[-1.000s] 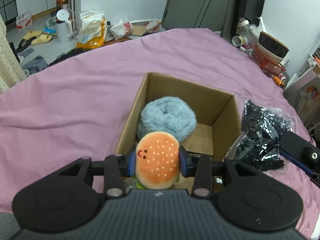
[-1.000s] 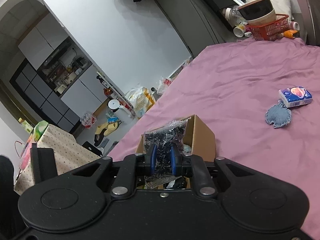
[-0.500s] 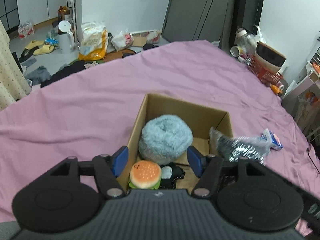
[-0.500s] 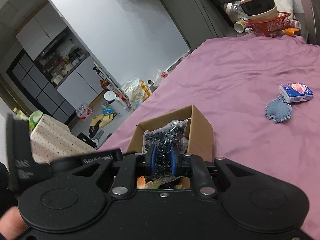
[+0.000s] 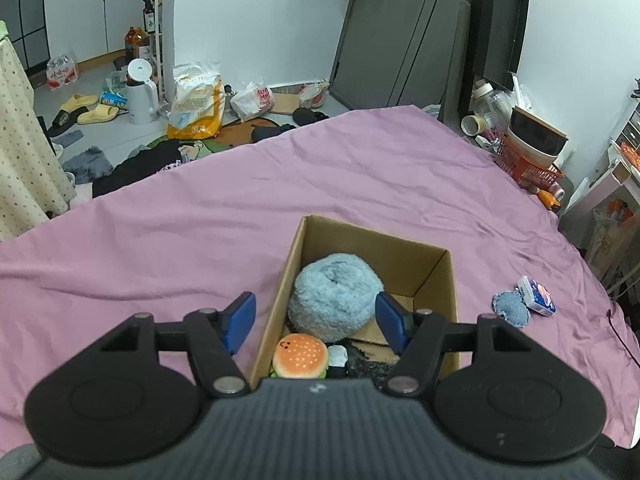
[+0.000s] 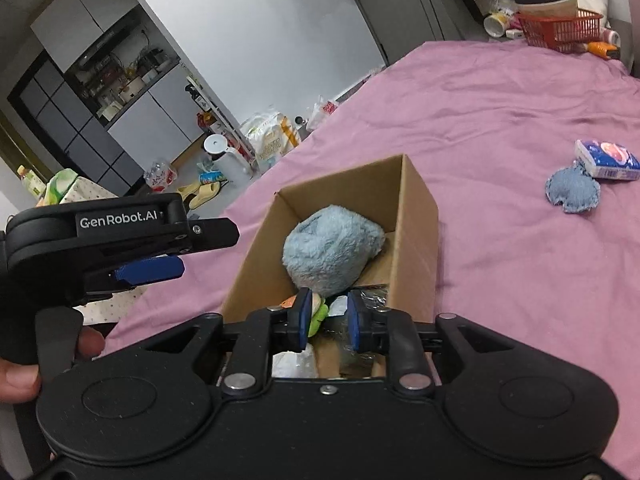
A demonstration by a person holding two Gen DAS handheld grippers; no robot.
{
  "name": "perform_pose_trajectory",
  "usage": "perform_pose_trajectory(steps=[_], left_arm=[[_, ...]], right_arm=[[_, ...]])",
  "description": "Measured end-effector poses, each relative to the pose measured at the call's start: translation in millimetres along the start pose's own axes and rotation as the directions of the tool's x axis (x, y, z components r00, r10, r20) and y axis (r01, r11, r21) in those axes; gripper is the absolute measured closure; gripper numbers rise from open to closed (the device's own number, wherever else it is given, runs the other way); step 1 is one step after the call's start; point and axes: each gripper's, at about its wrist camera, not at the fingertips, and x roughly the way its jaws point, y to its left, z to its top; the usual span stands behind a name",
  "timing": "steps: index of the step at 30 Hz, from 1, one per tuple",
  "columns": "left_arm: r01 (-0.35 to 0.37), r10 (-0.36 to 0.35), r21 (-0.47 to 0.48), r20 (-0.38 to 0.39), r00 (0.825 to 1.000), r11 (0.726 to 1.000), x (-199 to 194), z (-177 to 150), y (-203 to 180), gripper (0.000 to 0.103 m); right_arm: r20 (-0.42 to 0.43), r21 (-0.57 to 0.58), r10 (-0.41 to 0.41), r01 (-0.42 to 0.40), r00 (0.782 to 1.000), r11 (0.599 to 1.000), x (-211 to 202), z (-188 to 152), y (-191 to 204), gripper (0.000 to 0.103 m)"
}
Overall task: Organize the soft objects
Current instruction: 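Carry burger and pouch to the box and open both tools inside, then move both tools back toward the denim pad and tissue packet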
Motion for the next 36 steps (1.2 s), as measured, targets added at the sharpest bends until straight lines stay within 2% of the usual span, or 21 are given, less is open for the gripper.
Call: perform_pose_trajectory(steps=[2,4,7,13,16,20,23,30,32,36], left_arm=[[-0.011,0.011,-0.005,0.005,1.000,1.000,-3.5,-0.6,-0.8,0.038],[-0.014,0.014,-0.004,0.013,1.000,1.000,-7.6,-0.4,-2.4,0.038],[-0.014,0.014,0.008,0.023,1.000,1.000,-14.0,0.6,-7.8,0.038],[-0.004,0.003,0.040,0.029,1.000,0.999,-27.5,6.2,-25.0,0.038],[0.004,-0.006,0.045,0.040,0.999,0.999,-33.2,11.4,-35.0,0.034],[0.029,-0.033,0.053,0.070,0.997,0.998,-39.0,17.1,-48.0,0.030],[0.042,-0.047,0.059,0.082,0.996,0.997,-40.6,20.6,-57.9,0.029],[0.072,-0.078,0.074,0.079,0.994,0.995,-35.2,24.2,-83.2,0.029],[0.079,-0.086,0.085,0.077,0.993,0.993,-30.8,25.3,-94.5,0.029],[0.093,-0.100,0.104,0.063,0.993,0.990,-19.9,24.1,-113.9,0.029]], right_arm=[[0.012,0.017,0.017,-0.017,1.000,1.000,-6.9,0.7,-1.5,0.065],[0.036,0.023,0.015,-0.016,0.999,1.000,-13.7,2.8,-1.1,0.056],[0.059,0.032,0.018,-0.020,0.998,0.999,-22.5,5.9,-3.3,0.053],[0.085,0.076,0.009,-0.015,0.996,0.997,-40.8,11.7,-19.0,0.036],[0.088,0.094,-0.015,0.006,0.996,0.996,-53.3,22.6,-28.8,0.034],[0.141,0.094,-0.041,0.027,0.989,0.995,-76.5,43.5,-37.9,0.017],[0.171,0.080,-0.065,0.051,0.983,0.995,-88.3,57.6,-44.3,0.013],[0.214,0.106,-0.107,0.086,0.971,0.991,-109.2,84.3,-72.6,0.009],[0.231,0.108,-0.115,0.092,0.966,0.990,-111.7,90.8,-81.9,0.003],[0.261,0.124,-0.137,0.107,0.956,0.986,-111.1,95.0,-107.1,0.003]])
